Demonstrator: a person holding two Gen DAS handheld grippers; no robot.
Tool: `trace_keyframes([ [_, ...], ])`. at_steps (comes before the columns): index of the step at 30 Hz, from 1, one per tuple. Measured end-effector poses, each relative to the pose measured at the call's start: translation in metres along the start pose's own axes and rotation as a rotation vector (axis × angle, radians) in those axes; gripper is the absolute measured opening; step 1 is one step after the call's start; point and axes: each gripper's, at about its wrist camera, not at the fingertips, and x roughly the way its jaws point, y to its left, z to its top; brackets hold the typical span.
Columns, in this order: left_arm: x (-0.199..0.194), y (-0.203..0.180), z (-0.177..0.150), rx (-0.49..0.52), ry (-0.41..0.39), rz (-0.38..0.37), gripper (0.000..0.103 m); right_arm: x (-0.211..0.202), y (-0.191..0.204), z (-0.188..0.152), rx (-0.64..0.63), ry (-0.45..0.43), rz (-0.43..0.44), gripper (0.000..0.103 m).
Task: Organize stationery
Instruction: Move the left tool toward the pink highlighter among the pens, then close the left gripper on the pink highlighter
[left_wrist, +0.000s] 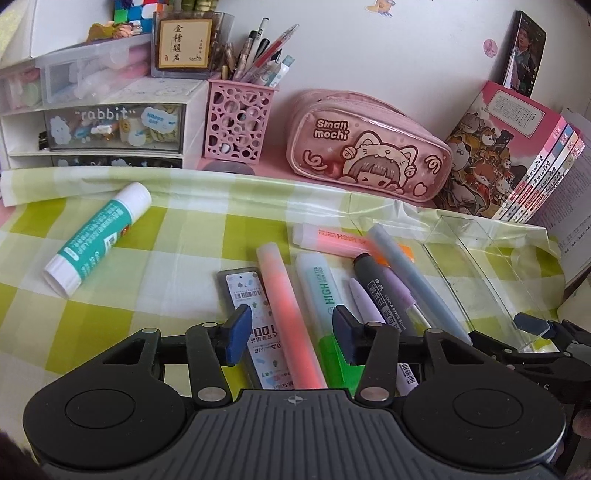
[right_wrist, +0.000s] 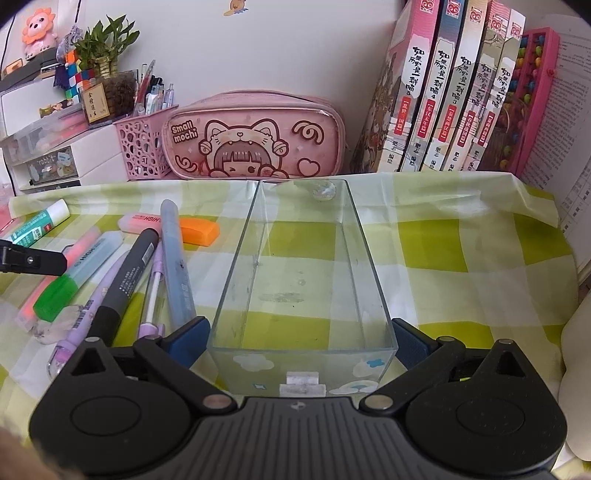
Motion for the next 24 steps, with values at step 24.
trace_keyframes([
  [24, 0.004, -0.01, 0.011, -0.046, 0.048, 0.058, 0.013, -0.002, 0.002, 0.001, 0.002, -0.023, -0.022, 0.084],
])
